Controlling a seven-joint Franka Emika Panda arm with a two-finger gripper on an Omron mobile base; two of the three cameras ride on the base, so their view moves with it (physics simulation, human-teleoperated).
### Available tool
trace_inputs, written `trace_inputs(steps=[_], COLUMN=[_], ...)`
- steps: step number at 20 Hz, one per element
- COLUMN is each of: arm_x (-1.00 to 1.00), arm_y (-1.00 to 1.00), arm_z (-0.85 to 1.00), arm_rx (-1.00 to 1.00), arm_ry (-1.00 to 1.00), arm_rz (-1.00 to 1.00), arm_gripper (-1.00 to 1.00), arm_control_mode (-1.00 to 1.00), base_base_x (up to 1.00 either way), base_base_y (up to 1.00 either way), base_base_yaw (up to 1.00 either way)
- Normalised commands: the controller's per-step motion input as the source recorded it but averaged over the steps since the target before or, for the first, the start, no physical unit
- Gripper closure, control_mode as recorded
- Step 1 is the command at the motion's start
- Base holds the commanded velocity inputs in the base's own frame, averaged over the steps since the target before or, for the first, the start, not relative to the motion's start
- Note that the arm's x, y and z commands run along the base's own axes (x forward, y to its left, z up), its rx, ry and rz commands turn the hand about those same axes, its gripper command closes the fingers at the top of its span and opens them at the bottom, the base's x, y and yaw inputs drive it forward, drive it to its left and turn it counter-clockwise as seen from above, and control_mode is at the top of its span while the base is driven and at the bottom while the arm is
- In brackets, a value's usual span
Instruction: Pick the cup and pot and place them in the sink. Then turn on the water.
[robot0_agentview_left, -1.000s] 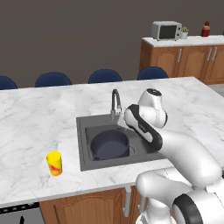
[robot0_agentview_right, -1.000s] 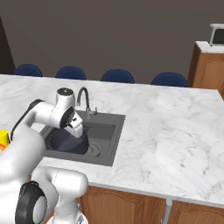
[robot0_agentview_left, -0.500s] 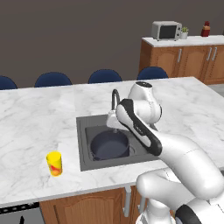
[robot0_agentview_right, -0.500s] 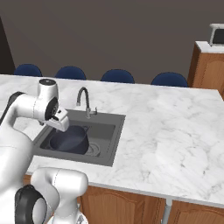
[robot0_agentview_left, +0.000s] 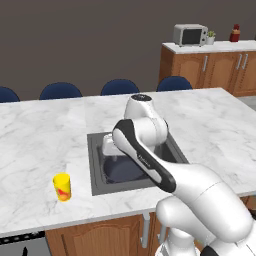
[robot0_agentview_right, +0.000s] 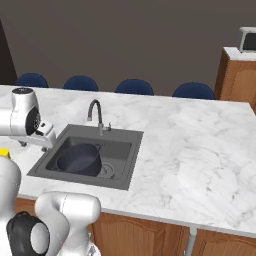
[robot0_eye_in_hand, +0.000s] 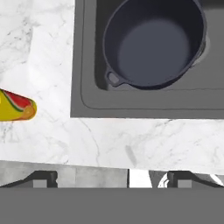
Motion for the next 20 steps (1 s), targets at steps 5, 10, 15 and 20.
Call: trace_inputs(steps=[5, 10, 15, 20], arm_x=[-0.08, 0.00, 0.00, 0.00], arm_y=[0.52, 0.33, 0.31, 0.34], arm_z=[0.00, 0.00, 0.00, -0.02], arm_rx=[-0.01, 0.00, 0.00, 0.00], arm_ry=[0.00, 0.00, 0.00, 0.00], arm_rz=[0.13, 0.09, 0.09, 0.09], arm_gripper=[-1.00, -1.00, -1.00, -1.00], arm_control_mode=[-1.00, -1.00, -1.00, -1.00], base_base_x=[0.00, 0.00, 0.00, 0.00], base_base_y=[0.00, 0.00, 0.00, 0.00], base_base_yaw=[0.00, 0.00, 0.00, 0.00])
